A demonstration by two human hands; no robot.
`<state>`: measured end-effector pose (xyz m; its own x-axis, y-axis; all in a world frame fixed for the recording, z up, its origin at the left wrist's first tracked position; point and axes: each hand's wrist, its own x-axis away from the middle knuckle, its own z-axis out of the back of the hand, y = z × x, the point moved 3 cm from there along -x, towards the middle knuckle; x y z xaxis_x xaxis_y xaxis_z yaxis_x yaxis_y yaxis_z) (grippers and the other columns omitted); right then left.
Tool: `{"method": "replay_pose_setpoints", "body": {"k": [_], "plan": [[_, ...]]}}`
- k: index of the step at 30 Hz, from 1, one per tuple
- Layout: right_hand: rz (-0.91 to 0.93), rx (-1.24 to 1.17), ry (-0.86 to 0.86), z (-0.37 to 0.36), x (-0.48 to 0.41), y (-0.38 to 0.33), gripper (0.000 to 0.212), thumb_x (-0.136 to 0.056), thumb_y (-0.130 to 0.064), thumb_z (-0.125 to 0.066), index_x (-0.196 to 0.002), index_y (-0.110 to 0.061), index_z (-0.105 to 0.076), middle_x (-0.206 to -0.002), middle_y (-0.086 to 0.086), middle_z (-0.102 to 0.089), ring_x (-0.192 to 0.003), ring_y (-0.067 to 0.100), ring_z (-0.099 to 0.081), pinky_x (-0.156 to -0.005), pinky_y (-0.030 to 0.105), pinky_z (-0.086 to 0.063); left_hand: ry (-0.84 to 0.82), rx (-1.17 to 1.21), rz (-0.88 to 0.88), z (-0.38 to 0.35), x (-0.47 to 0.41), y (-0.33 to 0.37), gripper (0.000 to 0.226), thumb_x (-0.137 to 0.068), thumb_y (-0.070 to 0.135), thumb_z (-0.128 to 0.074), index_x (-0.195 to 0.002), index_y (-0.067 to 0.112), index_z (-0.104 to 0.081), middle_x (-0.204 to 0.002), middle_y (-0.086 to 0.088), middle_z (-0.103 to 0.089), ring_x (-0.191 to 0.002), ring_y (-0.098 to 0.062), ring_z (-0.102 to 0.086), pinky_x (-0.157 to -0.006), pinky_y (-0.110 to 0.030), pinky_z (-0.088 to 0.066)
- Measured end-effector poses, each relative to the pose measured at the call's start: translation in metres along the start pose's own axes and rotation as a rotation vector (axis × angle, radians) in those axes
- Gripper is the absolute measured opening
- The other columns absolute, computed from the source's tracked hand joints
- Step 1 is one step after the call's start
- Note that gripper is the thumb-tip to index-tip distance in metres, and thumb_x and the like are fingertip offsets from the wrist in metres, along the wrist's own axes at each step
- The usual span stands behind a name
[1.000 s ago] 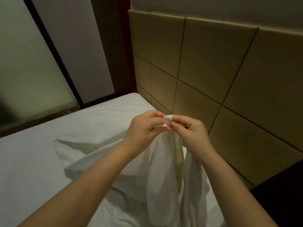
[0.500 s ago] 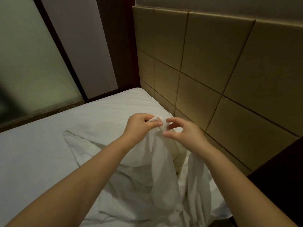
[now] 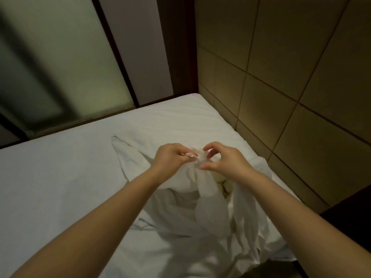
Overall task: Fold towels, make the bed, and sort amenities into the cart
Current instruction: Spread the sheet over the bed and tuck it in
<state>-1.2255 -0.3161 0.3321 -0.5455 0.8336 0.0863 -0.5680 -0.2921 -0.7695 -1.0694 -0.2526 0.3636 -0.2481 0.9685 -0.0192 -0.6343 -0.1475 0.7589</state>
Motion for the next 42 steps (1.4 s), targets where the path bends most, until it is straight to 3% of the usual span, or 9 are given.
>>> {"method": "replay_pose_setpoints", "body": {"k": [7,10,14,16,18,28,33,38,42], "plan": [[0.208,-0.154,0.240,-0.012,0.040,0.004,0.029,-0.071,-0.038,-0.080,-0.087,-0.030,-0.057,-0.106,-0.024,-0.055,-0.098,-0.005,-0.052,-0.074,0.006,-0.036,0.228,-0.170,-0.194,-0.014,0.048,0.028,0.011,-0.078,0.013,-0.075,-0.087,0.008,-0.077,-0.077,-0.002,-0.067,-0.061,0.000,-0.051,-0.062,-0.003,-0.036],[0.331,-0.128,0.208,-0.015,0.050,-0.007,0.026,-0.075,-0.039,-0.076,-0.097,-0.026,-0.070,-0.123,-0.014,-0.059,-0.114,0.001,-0.051,-0.090,0.016,-0.041,0.324,-0.148,-0.347,-0.010,0.076,0.051,0.010,-0.076,0.008,-0.072,-0.085,0.007,-0.077,-0.072,0.006,-0.063,-0.060,0.000,-0.052,-0.062,-0.005,-0.041],[0.411,-0.072,0.119,-0.014,0.059,-0.016,0.030,-0.080,-0.037,-0.073,-0.109,-0.030,-0.071,-0.109,-0.015,-0.062,-0.094,0.001,-0.056,-0.081,0.020,-0.046,0.234,-0.084,-0.230,-0.007,0.080,0.067,0.010,-0.080,0.010,-0.072,-0.089,0.010,-0.077,-0.072,0.019,-0.055,-0.067,0.000,-0.055,-0.064,-0.014,-0.046],[0.373,-0.054,0.062,-0.014,0.062,-0.012,0.008,-0.080,-0.035,-0.073,-0.087,-0.029,-0.073,-0.090,-0.012,-0.064,-0.077,0.002,-0.055,-0.072,0.026,-0.046,0.166,-0.123,-0.129,-0.013,0.081,0.060,0.010,-0.078,0.011,-0.073,-0.088,0.008,-0.077,-0.071,0.014,-0.057,-0.068,-0.003,-0.054,-0.066,-0.019,-0.044],[0.395,-0.079,0.111,-0.011,0.067,-0.010,0.022,-0.081,-0.030,-0.073,-0.065,-0.019,-0.065,-0.070,-0.011,-0.055,-0.063,0.002,-0.049,-0.062,0.027,-0.040,0.162,-0.103,-0.091,-0.018,0.090,0.052,0.010,-0.077,0.010,-0.074,-0.086,0.007,-0.076,-0.069,0.013,-0.057,-0.065,-0.002,-0.052,-0.064,-0.014,-0.041],[0.493,-0.066,0.199,-0.008,0.111,-0.037,0.016,-0.082,-0.030,-0.073,-0.079,-0.015,-0.069,-0.078,-0.018,-0.061,-0.075,-0.002,-0.054,-0.060,0.009,-0.036,0.198,0.124,-0.195,0.002,0.130,0.052,0.011,-0.078,0.010,-0.074,-0.078,0.020,-0.071,-0.071,0.016,-0.060,-0.068,0.002,-0.056,-0.062,-0.010,-0.046],[0.462,-0.206,0.249,-0.023,0.129,-0.048,0.028,-0.077,-0.034,-0.057,-0.066,-0.008,-0.059,-0.061,-0.003,-0.054,-0.059,0.011,-0.046,-0.055,0.030,-0.039,0.136,0.184,-0.232,0.014,0.139,0.029,0.025,-0.082,0.011,-0.070,-0.079,0.035,-0.063,-0.083,0.019,-0.062,-0.082,0.002,-0.058,-0.075,-0.011,-0.049],[0.322,-0.435,0.255,-0.027,0.146,-0.049,0.024,-0.079,-0.021,-0.061,-0.065,-0.003,-0.055,-0.057,-0.008,-0.048,-0.054,0.005,-0.040,-0.053,0.018,-0.035,-0.008,0.140,-0.400,0.013,0.141,0.025,0.002,-0.087,0.023,-0.062,-0.088,0.025,-0.063,-0.085,0.024,-0.060,-0.084,0.006,-0.057,-0.076,-0.010,-0.044],[0.239,-0.456,0.287,-0.025,0.159,-0.048,0.030,-0.086,-0.004,-0.065,-0.062,-0.015,-0.053,-0.053,-0.013,-0.048,-0.047,0.002,-0.039,-0.048,0.010,-0.031,0.008,0.186,-0.456,0.003,0.137,0.031,0.003,-0.084,0.020,-0.066,-0.085,0.018,-0.068,-0.077,0.023,-0.060,-0.076,0.007,-0.057,-0.071,-0.009,-0.043]]}}
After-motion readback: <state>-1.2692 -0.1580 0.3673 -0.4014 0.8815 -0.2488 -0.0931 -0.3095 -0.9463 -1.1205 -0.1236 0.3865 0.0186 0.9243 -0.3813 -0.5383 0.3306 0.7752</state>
